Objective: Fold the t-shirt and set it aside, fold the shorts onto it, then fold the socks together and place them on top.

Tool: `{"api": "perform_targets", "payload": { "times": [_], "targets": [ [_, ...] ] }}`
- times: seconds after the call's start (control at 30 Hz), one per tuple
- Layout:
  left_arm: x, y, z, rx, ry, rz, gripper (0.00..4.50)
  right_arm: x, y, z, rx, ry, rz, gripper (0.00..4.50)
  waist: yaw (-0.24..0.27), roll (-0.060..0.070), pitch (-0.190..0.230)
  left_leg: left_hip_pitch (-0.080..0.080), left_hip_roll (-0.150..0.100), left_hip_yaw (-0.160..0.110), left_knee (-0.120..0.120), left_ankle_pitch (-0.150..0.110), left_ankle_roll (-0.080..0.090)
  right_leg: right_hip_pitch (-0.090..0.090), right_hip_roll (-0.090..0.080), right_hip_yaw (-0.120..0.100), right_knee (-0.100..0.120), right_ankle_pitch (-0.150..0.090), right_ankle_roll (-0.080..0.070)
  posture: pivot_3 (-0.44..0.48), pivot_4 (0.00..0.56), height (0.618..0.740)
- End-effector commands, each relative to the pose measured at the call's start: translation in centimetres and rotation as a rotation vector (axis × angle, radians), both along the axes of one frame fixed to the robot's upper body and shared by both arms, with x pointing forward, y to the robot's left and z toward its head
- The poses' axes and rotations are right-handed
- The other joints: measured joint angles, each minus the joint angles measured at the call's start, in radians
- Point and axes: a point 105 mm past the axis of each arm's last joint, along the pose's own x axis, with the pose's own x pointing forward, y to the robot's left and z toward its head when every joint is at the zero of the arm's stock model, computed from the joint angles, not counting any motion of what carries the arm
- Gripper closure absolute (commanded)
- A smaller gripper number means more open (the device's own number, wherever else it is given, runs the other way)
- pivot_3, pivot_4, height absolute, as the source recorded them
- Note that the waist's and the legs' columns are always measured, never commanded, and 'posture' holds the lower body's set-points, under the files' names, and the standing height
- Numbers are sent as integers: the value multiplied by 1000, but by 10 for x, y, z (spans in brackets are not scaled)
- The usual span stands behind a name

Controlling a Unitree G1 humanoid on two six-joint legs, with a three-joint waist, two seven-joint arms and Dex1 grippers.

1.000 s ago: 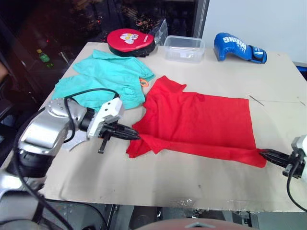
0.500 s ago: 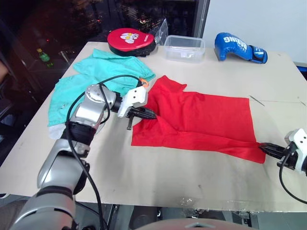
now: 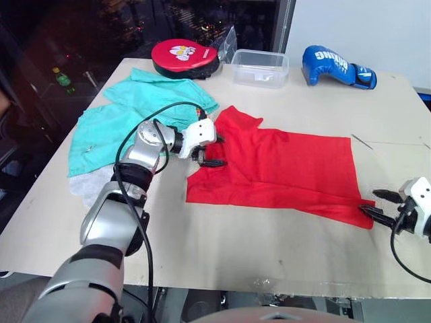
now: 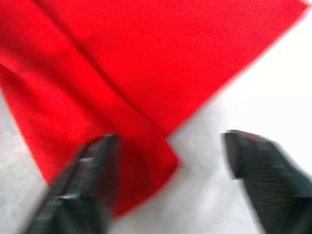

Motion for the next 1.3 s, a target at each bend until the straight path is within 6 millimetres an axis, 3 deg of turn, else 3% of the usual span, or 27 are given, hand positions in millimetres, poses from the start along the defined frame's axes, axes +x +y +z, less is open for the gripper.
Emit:
{"api": "perform_targets", "payload": {
  "times": [0.03,0.13,0.3,0.43,0.53,0.63,0.8,1.03,1.3],
  "targets": [
    [-11,14,18,-177,30,-1,64,-7,9,24,10,-66,94,33,-6,0,0,0,0,0,0,0,0,0,0,0,0,0,0,0,150,740],
    [-36,27,23,-221,109,-47,64,-20,26,22,12,-24,195,33,-24,0,0,1,2,0,-1,1,-2,0,0,0,1,0,0,0,150,740],
    [-26,55,25,-266,108,227,64,-36,43,7,-20,31,283,33,-18,0,0,1,2,-3,0,1,-2,1,0,-1,2,0,0,0,150,740],
    [-64,51,19,-255,195,98,64,-40,51,6,-10,28,307,33,-21,0,-1,2,1,-3,0,1,-1,2,-1,0,1,0,0,0,150,740],
    [-94,53,0,-121,239,1,64,-41,53,2,-21,36,318,33,-22,0,-1,2,2,-2,0,1,-2,2,-1,-1,1,0,0,0,150,740],
    [-107,61,-15,7,234,-54,64,-43,52,-5,-61,52,333,33,-20,0,-1,2,2,-3,-1,1,-3,1,-1,-1,1,-2,-3,0,150,740],
    [-115,77,-30,153,254,-73,64,-46,51,-13,-79,63,339,33,-10,0,-1,2,1,-3,-1,-1,1,0,-3,-1,0,-3,-4,0,150,740],
    [-109,85,-51,209,282,-13,64,-42,51,-19,-110,40,334,33,-1,0,-1,1,1,-2,-1,-1,2,0,-3,-1,0,-3,-5,0,150,740],
    [-101,66,-48,71,320,-21,64,-41,52,-25,-112,32,321,33,3,0,-1,1,1,-2,0,-2,2,0,-3,-1,0,-3,-4,0,150,740]
  ]
}}
